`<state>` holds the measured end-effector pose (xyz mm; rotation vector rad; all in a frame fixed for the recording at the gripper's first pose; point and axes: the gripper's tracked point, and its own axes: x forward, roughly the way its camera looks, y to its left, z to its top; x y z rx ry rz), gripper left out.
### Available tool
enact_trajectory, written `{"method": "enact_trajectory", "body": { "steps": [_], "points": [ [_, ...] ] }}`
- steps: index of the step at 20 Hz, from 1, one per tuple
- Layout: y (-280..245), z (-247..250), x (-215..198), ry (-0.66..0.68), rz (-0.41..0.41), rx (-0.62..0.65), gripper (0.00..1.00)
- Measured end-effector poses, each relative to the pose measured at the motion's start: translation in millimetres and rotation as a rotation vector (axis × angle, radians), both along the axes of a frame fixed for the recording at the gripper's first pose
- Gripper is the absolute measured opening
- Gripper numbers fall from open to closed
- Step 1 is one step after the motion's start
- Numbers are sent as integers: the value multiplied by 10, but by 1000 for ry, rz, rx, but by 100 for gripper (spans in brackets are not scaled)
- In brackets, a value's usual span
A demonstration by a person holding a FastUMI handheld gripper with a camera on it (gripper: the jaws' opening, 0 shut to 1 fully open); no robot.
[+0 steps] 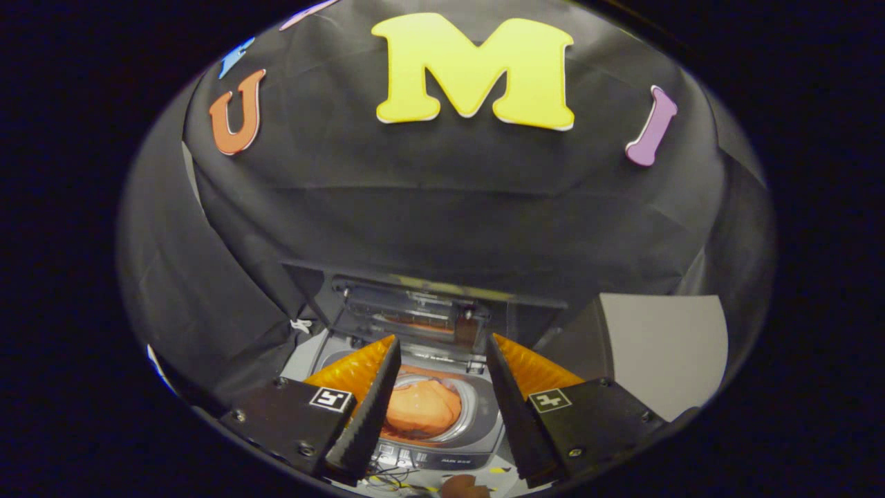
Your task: Put the clothes into the washing machine and then close the washing machine lid.
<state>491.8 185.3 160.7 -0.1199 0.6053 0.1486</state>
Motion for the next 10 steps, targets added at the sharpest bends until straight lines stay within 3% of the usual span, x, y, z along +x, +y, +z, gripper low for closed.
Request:
{"method": "enact_trajectory", "body": {
  "steps": [10],
  "points": [
    [100, 142, 503, -15, 31, 21, 79]
  ]
}}
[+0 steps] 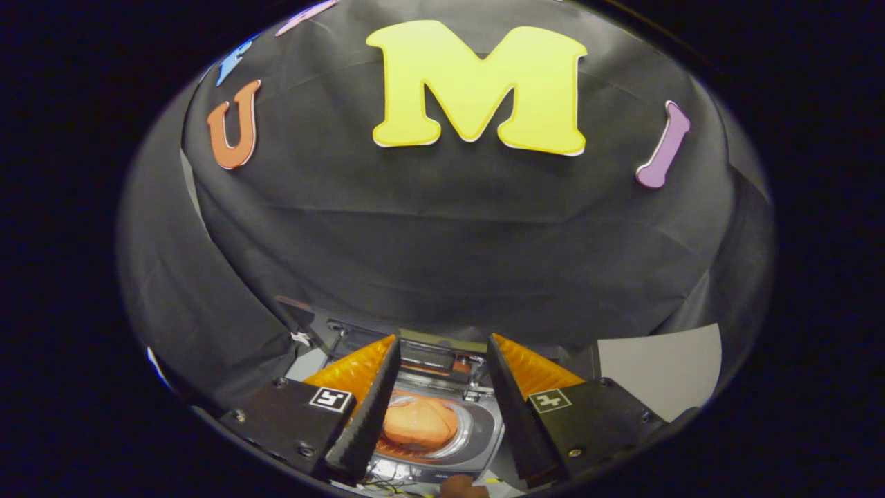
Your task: Put the clothes into the washing machine and then close the washing machine lid.
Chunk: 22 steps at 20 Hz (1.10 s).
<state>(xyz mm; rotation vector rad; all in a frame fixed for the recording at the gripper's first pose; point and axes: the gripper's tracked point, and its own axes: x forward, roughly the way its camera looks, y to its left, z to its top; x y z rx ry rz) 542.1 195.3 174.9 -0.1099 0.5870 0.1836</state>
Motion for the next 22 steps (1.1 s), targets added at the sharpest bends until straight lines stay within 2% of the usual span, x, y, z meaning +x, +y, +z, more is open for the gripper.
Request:
{"method": "enact_trajectory", "body": {
  "steps": [12, 22],
  "points": [
    [233, -351, 759, 65, -6, 45, 79],
    [428, -663, 1090, 111, -29, 99, 79]
  ]
}}
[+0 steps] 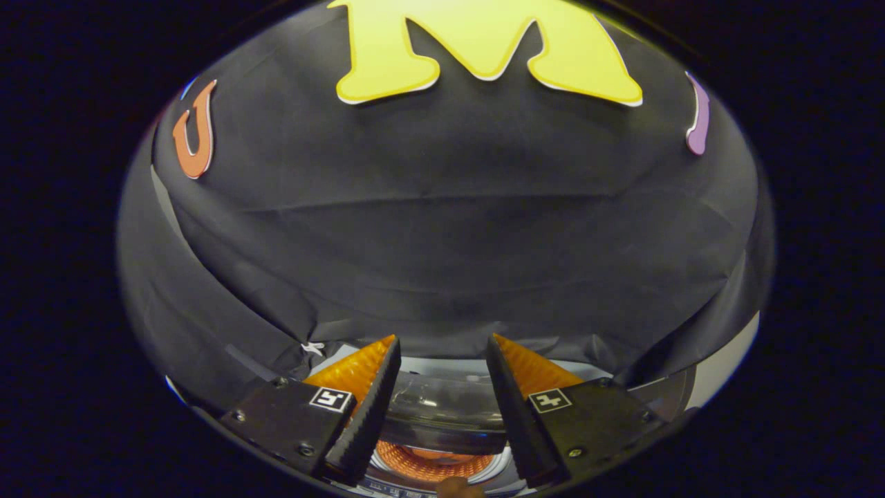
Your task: Put the clothes into the washing machine and then close the washing machine lid.
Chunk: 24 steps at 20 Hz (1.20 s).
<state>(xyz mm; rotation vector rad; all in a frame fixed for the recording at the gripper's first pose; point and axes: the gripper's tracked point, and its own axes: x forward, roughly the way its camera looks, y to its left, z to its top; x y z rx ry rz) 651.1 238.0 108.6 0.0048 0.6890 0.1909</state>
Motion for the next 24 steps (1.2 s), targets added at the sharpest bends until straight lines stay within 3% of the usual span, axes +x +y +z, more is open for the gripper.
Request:
{"method": "enact_trajectory", "body": {
  "steps": [3, 6, 24],
  "points": [
    [-18, -102, -14, 26, -13, 39, 79],
    [-46, -140, 29, -6, 20, 1, 78],
    [-13, -82, -305, -99, 31, -6, 78]
  ]
}}
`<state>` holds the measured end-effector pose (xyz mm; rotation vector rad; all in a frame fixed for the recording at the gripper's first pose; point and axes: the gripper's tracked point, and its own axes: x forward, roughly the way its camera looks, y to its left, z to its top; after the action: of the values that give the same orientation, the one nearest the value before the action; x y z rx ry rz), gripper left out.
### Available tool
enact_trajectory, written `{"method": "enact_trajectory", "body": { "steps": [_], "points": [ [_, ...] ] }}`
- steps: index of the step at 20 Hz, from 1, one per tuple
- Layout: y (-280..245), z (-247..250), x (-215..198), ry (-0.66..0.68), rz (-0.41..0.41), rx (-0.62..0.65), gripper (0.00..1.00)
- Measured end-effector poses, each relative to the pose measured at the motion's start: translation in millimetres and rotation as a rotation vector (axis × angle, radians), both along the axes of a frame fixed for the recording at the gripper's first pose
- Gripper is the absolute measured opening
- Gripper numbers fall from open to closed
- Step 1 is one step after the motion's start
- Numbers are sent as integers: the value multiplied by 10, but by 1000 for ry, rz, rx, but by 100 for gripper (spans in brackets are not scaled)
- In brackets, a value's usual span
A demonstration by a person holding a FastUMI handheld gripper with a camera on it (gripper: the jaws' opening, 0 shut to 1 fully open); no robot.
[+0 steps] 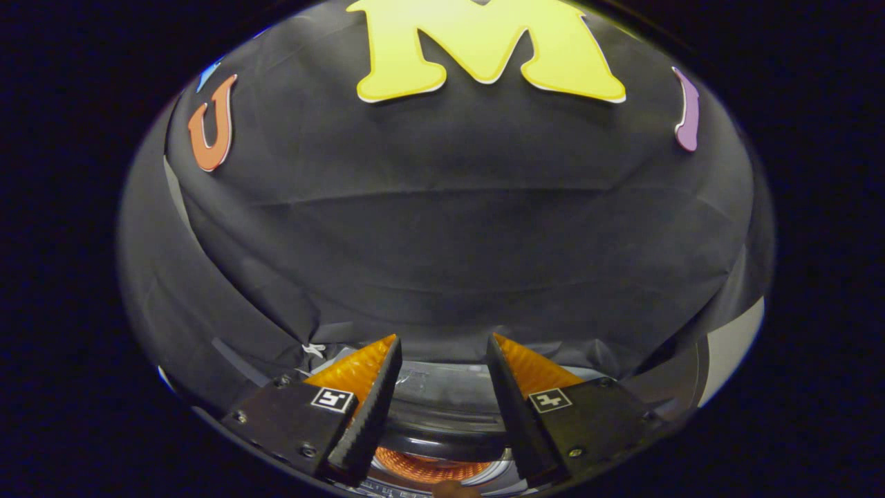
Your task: Put the clothes into the washing machine and then close the washing machine lid.
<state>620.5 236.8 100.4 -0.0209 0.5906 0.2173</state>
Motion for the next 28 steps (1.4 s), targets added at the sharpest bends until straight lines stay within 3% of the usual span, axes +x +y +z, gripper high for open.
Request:
{"method": "enact_trajectory", "body": {
  "steps": [5, 19, 24, 28],
  "points": [
    [-5, 10, -157, -74, 16, 8, 78],
    [-28, -225, -514, -100, 32, 18, 78],
    [-128, -790, -1019, -2, 22, 65, 78],
    [-317, -1503, -1467, 82, 44, -16, 78]
  ]
}}
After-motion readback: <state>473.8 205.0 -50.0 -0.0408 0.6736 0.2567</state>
